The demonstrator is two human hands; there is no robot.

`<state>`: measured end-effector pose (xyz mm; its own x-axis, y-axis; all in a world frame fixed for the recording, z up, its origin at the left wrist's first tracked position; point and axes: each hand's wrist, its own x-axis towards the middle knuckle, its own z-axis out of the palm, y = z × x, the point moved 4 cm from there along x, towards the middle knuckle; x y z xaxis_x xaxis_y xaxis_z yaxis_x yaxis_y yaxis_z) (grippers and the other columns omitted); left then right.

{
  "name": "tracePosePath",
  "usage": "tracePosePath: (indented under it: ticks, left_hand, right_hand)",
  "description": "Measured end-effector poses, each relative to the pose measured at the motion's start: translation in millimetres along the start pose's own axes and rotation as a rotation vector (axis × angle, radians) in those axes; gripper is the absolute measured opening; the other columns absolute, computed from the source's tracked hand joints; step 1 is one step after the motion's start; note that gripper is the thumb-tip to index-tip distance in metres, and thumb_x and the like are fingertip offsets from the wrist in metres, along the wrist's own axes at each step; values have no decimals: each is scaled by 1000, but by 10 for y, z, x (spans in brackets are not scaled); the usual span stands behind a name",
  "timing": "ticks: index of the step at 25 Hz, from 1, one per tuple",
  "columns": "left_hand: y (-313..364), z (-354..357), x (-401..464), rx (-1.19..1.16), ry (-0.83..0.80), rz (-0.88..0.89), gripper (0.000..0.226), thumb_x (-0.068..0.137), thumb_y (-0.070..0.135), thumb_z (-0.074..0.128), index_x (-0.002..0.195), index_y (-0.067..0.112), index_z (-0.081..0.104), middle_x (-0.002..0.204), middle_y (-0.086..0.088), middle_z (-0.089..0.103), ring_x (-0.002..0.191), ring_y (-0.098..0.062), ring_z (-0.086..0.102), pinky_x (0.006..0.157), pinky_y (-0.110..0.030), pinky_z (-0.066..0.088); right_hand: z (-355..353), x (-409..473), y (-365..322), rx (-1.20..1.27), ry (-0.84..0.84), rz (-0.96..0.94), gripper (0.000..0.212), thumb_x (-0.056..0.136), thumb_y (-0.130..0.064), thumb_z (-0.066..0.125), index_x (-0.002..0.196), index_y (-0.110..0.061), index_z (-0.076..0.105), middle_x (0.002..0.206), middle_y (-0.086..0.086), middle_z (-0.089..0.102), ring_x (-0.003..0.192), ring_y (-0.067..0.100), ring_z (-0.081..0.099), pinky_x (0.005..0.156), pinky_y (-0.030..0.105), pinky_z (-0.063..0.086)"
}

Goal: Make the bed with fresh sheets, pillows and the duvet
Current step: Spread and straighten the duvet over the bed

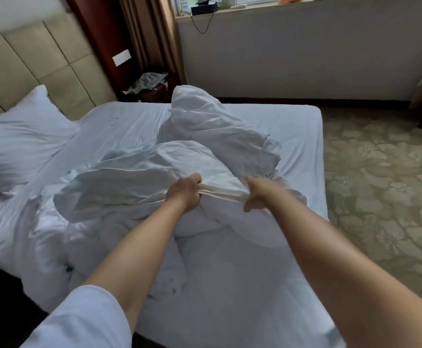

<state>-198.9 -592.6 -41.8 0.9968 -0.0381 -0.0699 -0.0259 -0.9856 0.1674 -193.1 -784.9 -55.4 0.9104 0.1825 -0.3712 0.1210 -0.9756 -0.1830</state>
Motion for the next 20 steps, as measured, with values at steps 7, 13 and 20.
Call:
tracePosePath:
  ticks: [7,13,20]
  left_hand:
    - [361,-145,-206,31,119,21,18,80,7,49,95,13,58,104,-11,64,96,-33,57,72,-29,37]
    - [65,18,-506,207,211,-56,25,86,14,49,111,20,51,115,-4,57,107,-29,53,81,-33,40]
    - [52,-342,-678,-141,211,-243,29,89,10,46,117,13,52,116,-19,61,107,-37,58,86,-37,46]
  right_hand:
    - [305,-167,-439,24,71,-144,46,88,-27,54,130,-18,38,124,8,55,111,29,56,77,34,39]
    - [-100,-583,-542,-118,400,-161,30,89,-12,41,110,-14,63,112,9,66,102,30,63,73,30,40]
    - [-84,-1001,-196,-162,392,-105,43,87,-38,52,124,-18,50,126,8,57,115,30,53,90,36,41]
